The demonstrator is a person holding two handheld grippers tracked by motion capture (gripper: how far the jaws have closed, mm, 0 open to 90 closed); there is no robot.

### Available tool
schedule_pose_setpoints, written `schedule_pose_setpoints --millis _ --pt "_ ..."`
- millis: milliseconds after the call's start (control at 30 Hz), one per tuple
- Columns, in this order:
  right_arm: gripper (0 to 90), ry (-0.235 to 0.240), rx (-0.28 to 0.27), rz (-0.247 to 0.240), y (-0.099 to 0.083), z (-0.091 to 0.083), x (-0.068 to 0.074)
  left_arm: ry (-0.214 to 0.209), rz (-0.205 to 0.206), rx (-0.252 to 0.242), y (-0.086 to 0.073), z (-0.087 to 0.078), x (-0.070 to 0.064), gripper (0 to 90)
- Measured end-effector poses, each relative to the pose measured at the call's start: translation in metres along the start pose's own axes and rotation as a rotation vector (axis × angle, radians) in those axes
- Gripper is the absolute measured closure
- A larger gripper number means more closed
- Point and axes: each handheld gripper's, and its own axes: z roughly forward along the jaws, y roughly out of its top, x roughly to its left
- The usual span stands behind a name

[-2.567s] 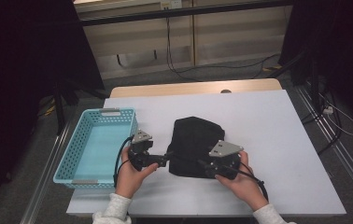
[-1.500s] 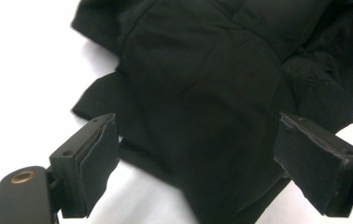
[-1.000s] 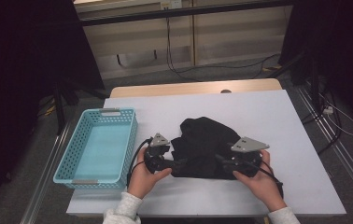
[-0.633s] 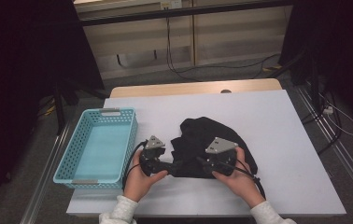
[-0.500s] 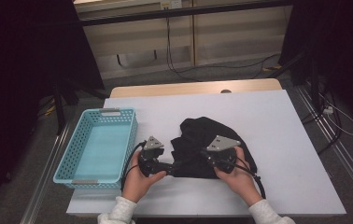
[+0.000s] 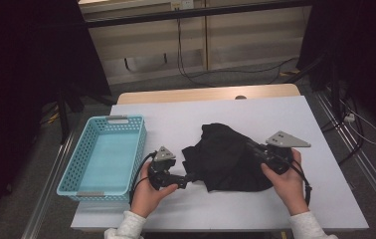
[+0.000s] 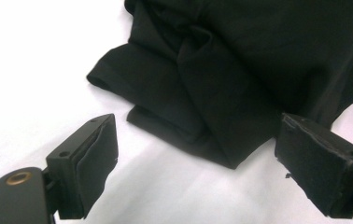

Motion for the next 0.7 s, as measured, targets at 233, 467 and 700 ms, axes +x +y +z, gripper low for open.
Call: schedule_pose_setpoints --millis 233,467,700 --pt "87.1 -0.071 0.027 0.047 -0.018 -0.017 -0.024 -0.024 0.02 -0.002 0.007 0.007 -0.006 14.7" --pt "87.0 -0.147 0.065 0.091 -0.033 -0.032 -0.042 -0.026 0.033 -0.004 0.01 0.018 -0.008 17.8" --pt "86.0 -0.154 0.089 0.067 -0.039 -0.041 -0.043 -0.033 0.049 -0.006 0.015 0.028 -0.012 30.5"
